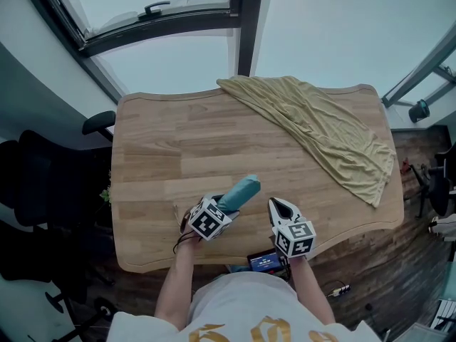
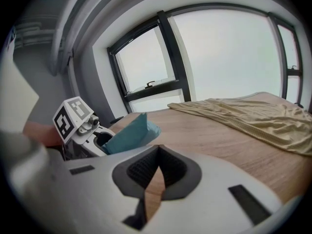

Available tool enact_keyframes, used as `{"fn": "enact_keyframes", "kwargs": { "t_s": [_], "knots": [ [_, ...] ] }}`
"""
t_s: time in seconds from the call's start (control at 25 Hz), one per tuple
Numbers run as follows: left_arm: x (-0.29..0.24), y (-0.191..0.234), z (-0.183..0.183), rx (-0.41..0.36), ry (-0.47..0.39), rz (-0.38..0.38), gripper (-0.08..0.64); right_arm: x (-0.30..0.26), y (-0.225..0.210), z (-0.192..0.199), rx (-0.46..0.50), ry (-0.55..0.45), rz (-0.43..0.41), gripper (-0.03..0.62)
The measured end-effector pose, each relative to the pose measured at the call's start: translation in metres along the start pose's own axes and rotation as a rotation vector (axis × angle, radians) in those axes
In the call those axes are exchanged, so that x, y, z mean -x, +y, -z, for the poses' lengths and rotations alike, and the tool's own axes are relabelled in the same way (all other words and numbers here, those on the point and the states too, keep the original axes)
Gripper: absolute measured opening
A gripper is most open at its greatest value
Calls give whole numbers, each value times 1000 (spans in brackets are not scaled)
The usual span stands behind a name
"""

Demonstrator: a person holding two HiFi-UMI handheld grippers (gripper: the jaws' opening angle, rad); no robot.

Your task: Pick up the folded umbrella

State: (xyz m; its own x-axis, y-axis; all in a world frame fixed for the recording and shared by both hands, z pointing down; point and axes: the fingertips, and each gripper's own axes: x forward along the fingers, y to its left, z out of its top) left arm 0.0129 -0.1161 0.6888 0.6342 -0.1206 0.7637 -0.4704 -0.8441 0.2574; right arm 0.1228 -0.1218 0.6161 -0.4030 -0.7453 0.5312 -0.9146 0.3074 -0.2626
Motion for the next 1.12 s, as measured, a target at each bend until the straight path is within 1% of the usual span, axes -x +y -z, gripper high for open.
{"fn": "enact_keyframes", "kwargs": {
  "t_s": [0.28,0.84,1.04,1.12],
  "knots": [
    [24,6,-24,67,-107,-45,288,4,5,-9,17,-23,-11,9],
    [53,17,-35,165,-241,-102,288,7,21,-24,46,-57,-47,9],
    [70,20,-43,209,-322,-110,288,8,27,-29,63,-62,-60,9],
    [76,21,-45,215,-349,-117,288,9,29,-30,67,-65,-62,9]
  ]
}}
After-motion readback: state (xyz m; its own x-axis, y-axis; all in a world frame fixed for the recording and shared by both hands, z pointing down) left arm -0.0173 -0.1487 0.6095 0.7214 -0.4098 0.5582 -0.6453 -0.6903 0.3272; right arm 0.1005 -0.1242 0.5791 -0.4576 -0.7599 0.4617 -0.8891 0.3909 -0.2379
